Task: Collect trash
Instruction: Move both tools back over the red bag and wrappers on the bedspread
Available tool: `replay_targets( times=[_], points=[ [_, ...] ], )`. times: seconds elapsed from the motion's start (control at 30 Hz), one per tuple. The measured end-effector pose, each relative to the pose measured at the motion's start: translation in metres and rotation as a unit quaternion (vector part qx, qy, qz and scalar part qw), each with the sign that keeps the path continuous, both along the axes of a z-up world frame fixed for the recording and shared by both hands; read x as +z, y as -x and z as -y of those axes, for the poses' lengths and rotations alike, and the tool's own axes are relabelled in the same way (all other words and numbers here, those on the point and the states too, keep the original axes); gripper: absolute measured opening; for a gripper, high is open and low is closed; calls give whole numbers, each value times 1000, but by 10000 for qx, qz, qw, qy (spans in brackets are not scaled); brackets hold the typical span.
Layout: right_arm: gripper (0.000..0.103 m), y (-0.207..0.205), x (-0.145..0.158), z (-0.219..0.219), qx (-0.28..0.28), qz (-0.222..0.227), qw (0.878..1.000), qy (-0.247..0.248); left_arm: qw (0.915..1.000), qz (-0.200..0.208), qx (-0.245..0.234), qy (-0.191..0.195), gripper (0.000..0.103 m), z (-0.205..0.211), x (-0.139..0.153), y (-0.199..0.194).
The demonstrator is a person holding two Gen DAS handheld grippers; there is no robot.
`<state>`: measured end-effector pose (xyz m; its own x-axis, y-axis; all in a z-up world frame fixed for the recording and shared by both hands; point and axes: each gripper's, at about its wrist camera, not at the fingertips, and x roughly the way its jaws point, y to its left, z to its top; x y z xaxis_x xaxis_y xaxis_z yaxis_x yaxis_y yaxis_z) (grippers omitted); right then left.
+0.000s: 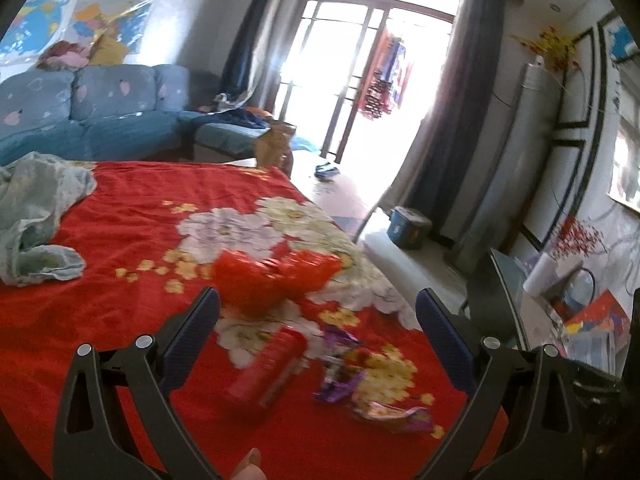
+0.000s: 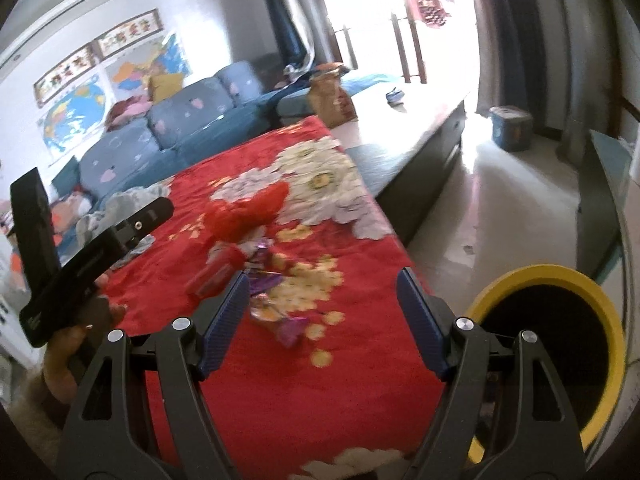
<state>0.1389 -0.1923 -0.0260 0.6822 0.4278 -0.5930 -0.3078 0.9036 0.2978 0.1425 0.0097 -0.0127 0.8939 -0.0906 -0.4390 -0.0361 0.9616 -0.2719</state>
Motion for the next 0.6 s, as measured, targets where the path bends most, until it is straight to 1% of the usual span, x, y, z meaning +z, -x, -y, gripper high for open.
replay_targets(
  times=[0.17, 0.27, 0.43, 0.6],
  points=[
    [67, -15, -3, -32, 279, -178, 9994, 42, 9995, -112, 264, 99, 95, -32, -1, -12],
    [67, -25, -7, -52, 430, -301, 9986, 103, 9991, -205, 337, 149, 95, -48, -2, -21],
    [67, -37, -18, -73, 527, -537, 9970, 172, 9984, -395, 315, 273, 95, -68, -8, -36],
    [67, -50, -30, -90, 427, -696, 9962, 290, 9976, -565, 128, 384, 95, -83, -11, -56]
  ],
)
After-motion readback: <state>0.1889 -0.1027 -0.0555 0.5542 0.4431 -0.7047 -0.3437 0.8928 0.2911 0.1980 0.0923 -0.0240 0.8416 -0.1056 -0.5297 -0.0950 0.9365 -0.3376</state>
